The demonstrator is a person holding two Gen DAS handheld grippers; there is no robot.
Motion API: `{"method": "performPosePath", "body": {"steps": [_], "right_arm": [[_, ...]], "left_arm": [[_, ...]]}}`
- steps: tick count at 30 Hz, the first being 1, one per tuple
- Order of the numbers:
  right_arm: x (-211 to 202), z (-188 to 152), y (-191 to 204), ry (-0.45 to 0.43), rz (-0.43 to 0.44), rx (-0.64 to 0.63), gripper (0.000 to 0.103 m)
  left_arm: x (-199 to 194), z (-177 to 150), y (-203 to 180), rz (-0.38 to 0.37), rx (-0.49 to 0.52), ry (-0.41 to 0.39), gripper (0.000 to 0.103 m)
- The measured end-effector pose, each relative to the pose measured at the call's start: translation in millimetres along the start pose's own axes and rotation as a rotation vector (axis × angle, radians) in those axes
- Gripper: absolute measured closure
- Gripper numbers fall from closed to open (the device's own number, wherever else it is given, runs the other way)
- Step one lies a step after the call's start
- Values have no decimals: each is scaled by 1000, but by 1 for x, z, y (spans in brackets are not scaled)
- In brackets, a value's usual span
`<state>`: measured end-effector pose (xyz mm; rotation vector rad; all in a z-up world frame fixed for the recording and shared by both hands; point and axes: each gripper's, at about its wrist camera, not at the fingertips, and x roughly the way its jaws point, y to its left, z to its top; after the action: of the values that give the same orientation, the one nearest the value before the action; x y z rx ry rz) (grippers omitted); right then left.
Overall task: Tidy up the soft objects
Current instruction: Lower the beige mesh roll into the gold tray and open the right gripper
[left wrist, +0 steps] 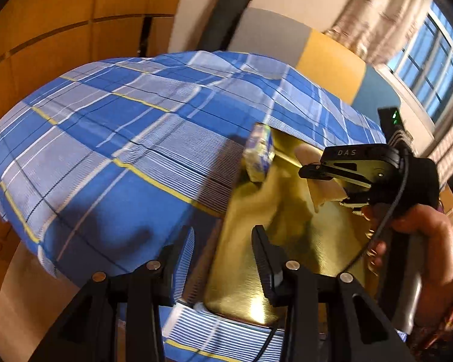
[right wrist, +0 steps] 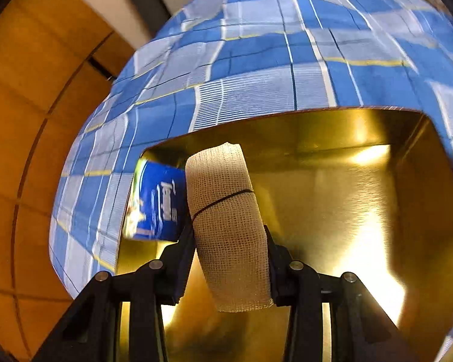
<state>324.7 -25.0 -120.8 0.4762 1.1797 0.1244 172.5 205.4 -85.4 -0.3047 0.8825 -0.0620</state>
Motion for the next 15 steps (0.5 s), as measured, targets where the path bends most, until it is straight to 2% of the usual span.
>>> {"method": "performPosePath", "body": {"steps": [3,6,8,15], "right_arm": [[10,6,1,-13,-4,64,54],[12,9,1,-29,33,88,42],[8,8,2,-46,39,82,38],[-25,-7,8,-87,15,-31,38]], "left_arm": [[-2,2,7,0,-25,-7,64],[-5,2,9,1,-38,-16,64],[-6,2,10,-2,-47,-24,64],[-6,0,0,-35,-51,-13,64]]}}
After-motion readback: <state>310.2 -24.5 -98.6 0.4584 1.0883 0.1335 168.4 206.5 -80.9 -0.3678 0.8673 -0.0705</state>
